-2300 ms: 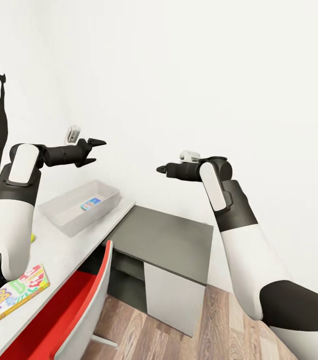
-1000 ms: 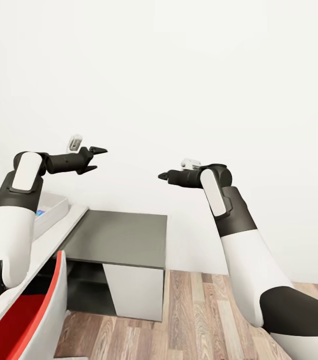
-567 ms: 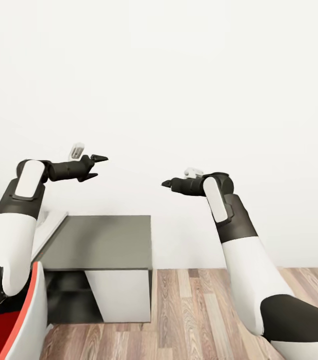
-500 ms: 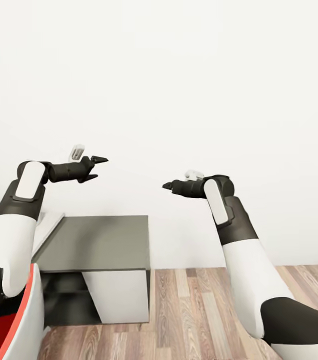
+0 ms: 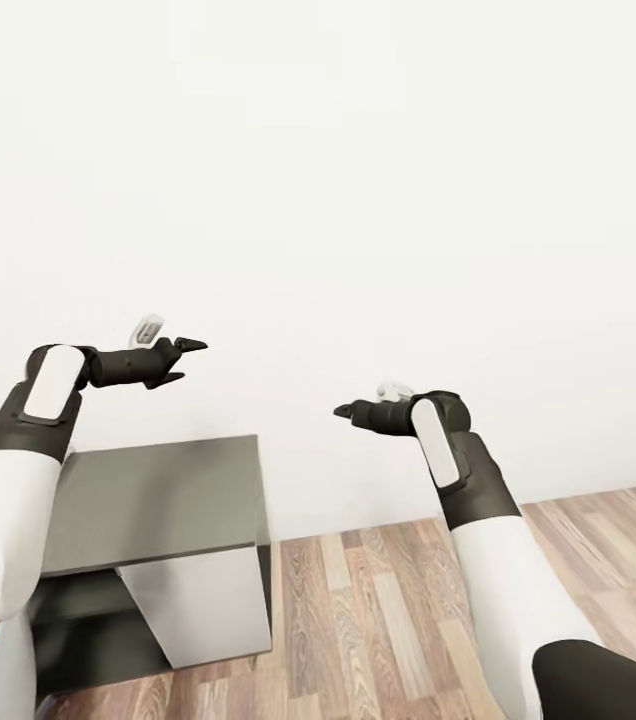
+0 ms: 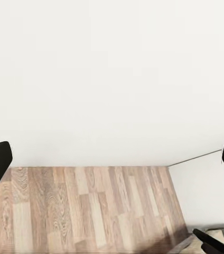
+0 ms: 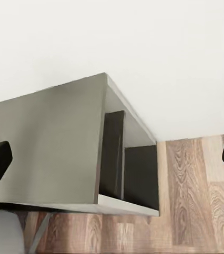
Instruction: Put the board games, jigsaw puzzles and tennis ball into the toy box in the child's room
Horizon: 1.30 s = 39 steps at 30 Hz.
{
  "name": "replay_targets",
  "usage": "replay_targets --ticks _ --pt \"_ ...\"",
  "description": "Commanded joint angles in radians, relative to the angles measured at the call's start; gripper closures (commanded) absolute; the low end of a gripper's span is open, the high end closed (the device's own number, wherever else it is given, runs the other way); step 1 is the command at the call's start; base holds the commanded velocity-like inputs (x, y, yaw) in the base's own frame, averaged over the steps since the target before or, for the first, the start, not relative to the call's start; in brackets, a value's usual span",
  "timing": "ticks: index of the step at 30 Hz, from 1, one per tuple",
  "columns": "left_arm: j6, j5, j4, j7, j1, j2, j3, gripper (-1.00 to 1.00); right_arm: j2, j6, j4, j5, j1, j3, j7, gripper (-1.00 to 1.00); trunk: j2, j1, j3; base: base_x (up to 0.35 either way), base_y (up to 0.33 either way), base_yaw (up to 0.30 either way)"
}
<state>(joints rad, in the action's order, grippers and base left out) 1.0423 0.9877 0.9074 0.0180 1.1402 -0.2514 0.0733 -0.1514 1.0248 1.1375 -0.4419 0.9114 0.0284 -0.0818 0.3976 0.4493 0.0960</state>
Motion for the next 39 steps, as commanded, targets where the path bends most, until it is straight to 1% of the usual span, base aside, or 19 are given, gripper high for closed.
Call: replay_targets --ticks 1,4,8,10,13,16,19,24,28,30,32,33,34,37,39 --pt "0.005 0.003 0.001 0.002 -0.005 -0.006 0.0 -1.0 0.0 -0.001 -0.004 -0.007 -0.01 0.001 -0.009 -1.0 0.002 0.001 0.002 0.0 0.0 -0.283" --pt "0.005 0.002 0.001 0.002 -0.019 -0.017 -0.002 -1.0 0.001 -0.03 -0.033 -0.003 -0.044 0.002 -0.011 -1.0 0.002 0.001 0.002 0.0 0.0 -0.283" --pt "0.005 0.002 0.001 0.002 -0.034 -0.025 -0.002 -1.0 0.003 -0.065 -0.064 0.002 -0.081 0.003 -0.01 -1.0 0.002 0.001 0.002 0.0 0.0 -0.283" --pt "0.005 0.002 0.001 0.002 -0.041 -0.032 -0.002 -1.0 0.013 -0.084 -0.075 0.011 -0.105 0.005 -0.011 -1.0 0.002 0.001 0.002 0.0 0.0 -0.283" --pt "0.005 0.002 0.001 0.002 -0.046 -0.038 -0.003 -1.0 0.038 -0.115 -0.09 0.031 -0.134 0.008 -0.01 -1.0 0.002 0.001 0.002 0.0 0.0 -0.283" --pt "0.005 0.002 0.001 0.002 -0.047 -0.04 -0.007 -1.0 0.05 -0.141 -0.116 0.038 -0.144 0.009 -0.008 -1.0 0.002 0.001 0.002 0.0 0.0 -0.283" --pt "0.005 0.003 0.001 0.002 -0.048 -0.041 -0.026 -1.0 0.056 -0.173 -0.161 0.042 -0.148 0.011 -0.007 -1.0 0.002 0.001 0.002 0.0 0.0 -0.283" --pt "0.005 0.002 0.001 0.002 -0.049 -0.043 -0.049 -1.0 0.059 -0.226 -0.232 0.044 -0.15 0.013 -0.007 -1.0 0.002 0.001 0.002 0.0 0.0 -0.283" --pt "0.005 0.002 0.0 0.003 -0.053 -0.042 -0.053 -1.0 0.057 -0.263 -0.287 0.049 -0.15 0.015 -0.008 -1.0 0.002 0.001 0.002 0.0 0.0 -0.283" --pt "0.005 0.001 0.0 0.003 -0.059 -0.042 -0.054 -1.0 0.054 -0.293 -0.327 0.068 -0.15 0.023 -0.009 -1.0 0.002 0.001 0.002 0.0 0.0 -0.281" --pt "0.005 0.001 -0.001 0.004 -0.068 -0.041 -0.055 -1.0 0.05 -0.34 -0.38 0.109 -0.15 0.043 -0.01 -1.0 0.002 0.001 0.002 0.0 0.0 -0.216" --pt "0.005 0.001 -0.001 0.005 -0.07 -0.041 -0.056 -1.0 0.049 -0.354 -0.392 0.118 -0.15 0.048 -0.01 -1.0 0.002 0.001 0.002 0.0 0.0 -0.145" --pt "0.005 0.0 -0.002 0.005 -0.074 -0.041 -0.056 -1.0 0.047 -0.383 -0.417 0.134 -0.15 0.056 -0.01 -1.0 0.002 0.001 0.002 0.0 0.0 -0.093" --pt "0.004 -0.003 -0.004 0.008 -0.089 -0.04 -0.068 -1.0 0.043 -0.439 -0.467 0.151 -0.151 0.066 -0.01 -1.0 0.002 0.001 0.002 0.0 0.0 -0.053" --pt "0.0 -0.011 -0.006 0.009 -0.103 -0.04 -0.085 -1.0 0.039 -0.475 -0.499 0.158 -0.152 0.07 -0.011 -1.0 0.002 0.001 0.002 0.0 0.0 -0.022"
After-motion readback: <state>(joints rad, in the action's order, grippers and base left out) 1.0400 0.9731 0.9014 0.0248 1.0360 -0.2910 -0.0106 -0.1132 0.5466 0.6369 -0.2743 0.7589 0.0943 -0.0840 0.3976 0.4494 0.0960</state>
